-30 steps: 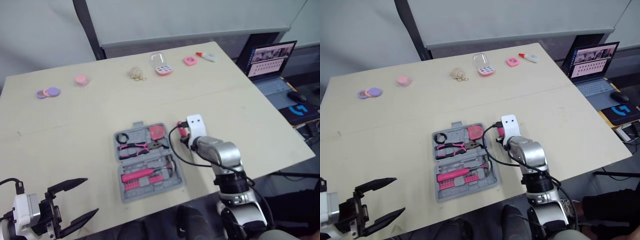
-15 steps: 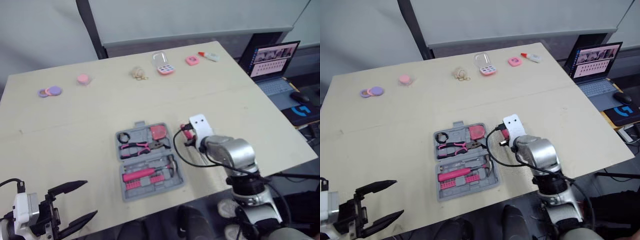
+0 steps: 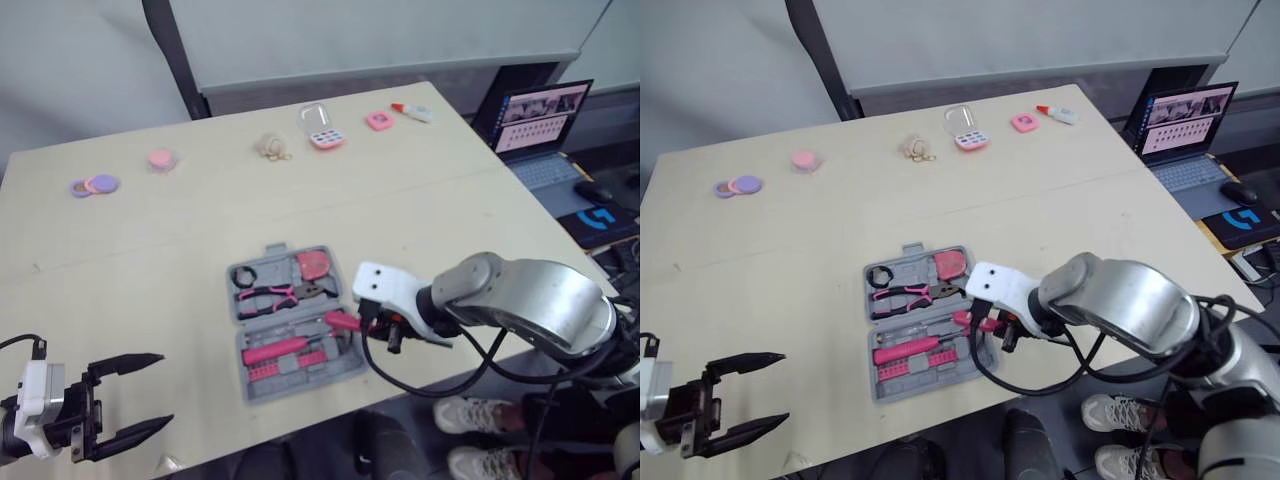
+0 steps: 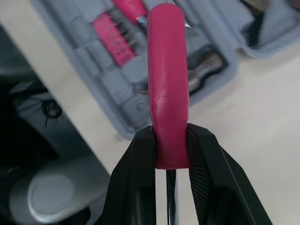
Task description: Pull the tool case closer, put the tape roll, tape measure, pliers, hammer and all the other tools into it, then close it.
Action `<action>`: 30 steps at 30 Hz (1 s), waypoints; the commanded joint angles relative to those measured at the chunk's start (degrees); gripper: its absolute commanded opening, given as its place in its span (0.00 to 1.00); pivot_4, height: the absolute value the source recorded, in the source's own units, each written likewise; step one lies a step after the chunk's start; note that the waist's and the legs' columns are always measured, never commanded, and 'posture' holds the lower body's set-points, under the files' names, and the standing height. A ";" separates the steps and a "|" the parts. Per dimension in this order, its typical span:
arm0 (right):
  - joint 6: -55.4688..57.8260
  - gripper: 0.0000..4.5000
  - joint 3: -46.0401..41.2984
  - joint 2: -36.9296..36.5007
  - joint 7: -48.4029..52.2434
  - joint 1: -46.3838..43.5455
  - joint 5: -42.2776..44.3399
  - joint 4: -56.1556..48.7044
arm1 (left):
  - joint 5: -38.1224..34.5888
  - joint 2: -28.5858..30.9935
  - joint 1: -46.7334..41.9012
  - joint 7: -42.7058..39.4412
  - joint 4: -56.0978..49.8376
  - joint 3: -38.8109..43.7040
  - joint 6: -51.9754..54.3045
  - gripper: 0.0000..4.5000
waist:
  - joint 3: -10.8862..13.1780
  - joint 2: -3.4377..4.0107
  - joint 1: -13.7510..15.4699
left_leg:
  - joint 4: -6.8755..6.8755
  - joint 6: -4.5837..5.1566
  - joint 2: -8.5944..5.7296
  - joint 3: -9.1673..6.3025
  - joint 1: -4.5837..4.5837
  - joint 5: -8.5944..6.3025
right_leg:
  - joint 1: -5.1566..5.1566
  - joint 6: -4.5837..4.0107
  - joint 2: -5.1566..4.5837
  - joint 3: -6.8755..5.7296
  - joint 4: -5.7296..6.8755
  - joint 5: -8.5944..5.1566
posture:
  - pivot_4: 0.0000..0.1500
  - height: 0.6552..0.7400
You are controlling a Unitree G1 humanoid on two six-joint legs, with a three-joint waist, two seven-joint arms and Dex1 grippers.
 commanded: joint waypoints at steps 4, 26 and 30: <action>0.17 0.09 7.42 7.04 0.29 -6.89 1.73 4.05 | 0.11 1.52 1.72 -4.34 -0.60 0.41 -1.00 1.00 | -0.03 -0.13 -0.18 | 0.01 -0.02 0.00 0.07 -0.01 -0.02 | -0.01 0.00 -0.09 -0.21 0.00 0.00 | 1.00 0.87; -7.60 0.09 22.56 26.07 3.22 -13.10 -7.75 19.55 | -0.52 1.86 9.65 -6.51 -4.21 3.30 -4.38 1.00 | -0.08 -0.21 -0.16 | 0.07 -0.07 0.04 0.12 -0.05 -0.04 | -0.05 0.00 -0.08 -0.44 0.09 0.00 | 1.00 0.87; -8.52 0.09 24.10 27.69 3.84 -12.86 -9.01 20.93 | -0.55 1.92 9.80 -6.26 -4.40 3.35 -4.29 1.00 | -0.09 -0.23 -0.23 | 0.06 -0.08 0.05 0.13 -0.04 -0.04 | -0.07 -0.01 -0.08 -0.46 0.10 -0.01 | 1.00 0.87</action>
